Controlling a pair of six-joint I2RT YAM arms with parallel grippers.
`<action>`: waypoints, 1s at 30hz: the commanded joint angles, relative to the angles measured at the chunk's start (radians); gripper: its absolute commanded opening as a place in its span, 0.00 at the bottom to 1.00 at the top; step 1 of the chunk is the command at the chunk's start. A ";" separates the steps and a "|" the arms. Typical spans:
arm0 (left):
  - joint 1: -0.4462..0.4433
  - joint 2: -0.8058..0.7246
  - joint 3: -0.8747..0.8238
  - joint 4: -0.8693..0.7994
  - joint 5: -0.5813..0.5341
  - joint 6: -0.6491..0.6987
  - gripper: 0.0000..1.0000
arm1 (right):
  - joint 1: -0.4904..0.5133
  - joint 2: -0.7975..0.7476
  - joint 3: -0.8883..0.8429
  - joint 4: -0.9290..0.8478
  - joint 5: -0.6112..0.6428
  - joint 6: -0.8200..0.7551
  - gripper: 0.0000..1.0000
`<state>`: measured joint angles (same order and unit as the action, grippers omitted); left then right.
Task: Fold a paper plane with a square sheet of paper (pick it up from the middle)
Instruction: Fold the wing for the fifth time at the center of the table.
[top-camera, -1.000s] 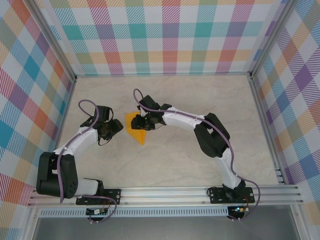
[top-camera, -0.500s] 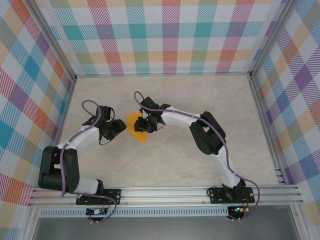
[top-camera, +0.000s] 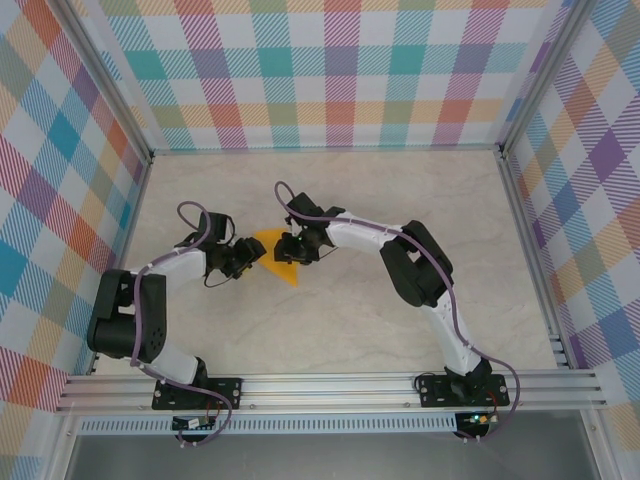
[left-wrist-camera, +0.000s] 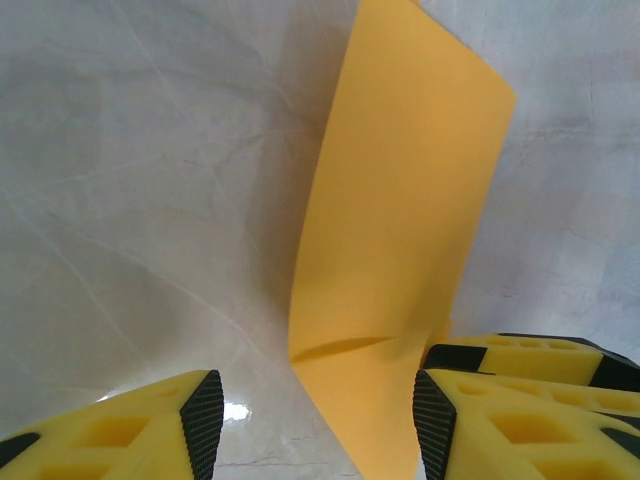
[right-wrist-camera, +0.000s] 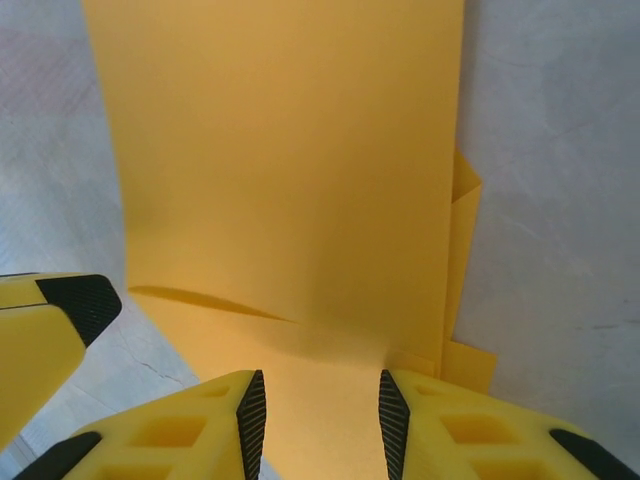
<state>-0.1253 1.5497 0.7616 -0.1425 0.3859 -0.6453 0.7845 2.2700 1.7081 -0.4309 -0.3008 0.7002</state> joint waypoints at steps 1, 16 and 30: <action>0.019 0.020 -0.012 0.051 0.045 -0.017 0.55 | -0.020 0.023 -0.035 0.037 -0.043 0.027 0.36; 0.019 0.146 -0.004 0.170 0.136 -0.038 0.39 | -0.059 0.011 -0.116 0.125 -0.119 0.079 0.36; -0.032 -0.017 -0.031 0.077 0.031 -0.132 0.00 | -0.074 -0.149 -0.256 0.277 -0.042 -0.093 0.43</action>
<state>-0.1390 1.5970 0.7357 0.0025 0.4850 -0.7345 0.7261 2.1990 1.5070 -0.2012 -0.4175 0.7002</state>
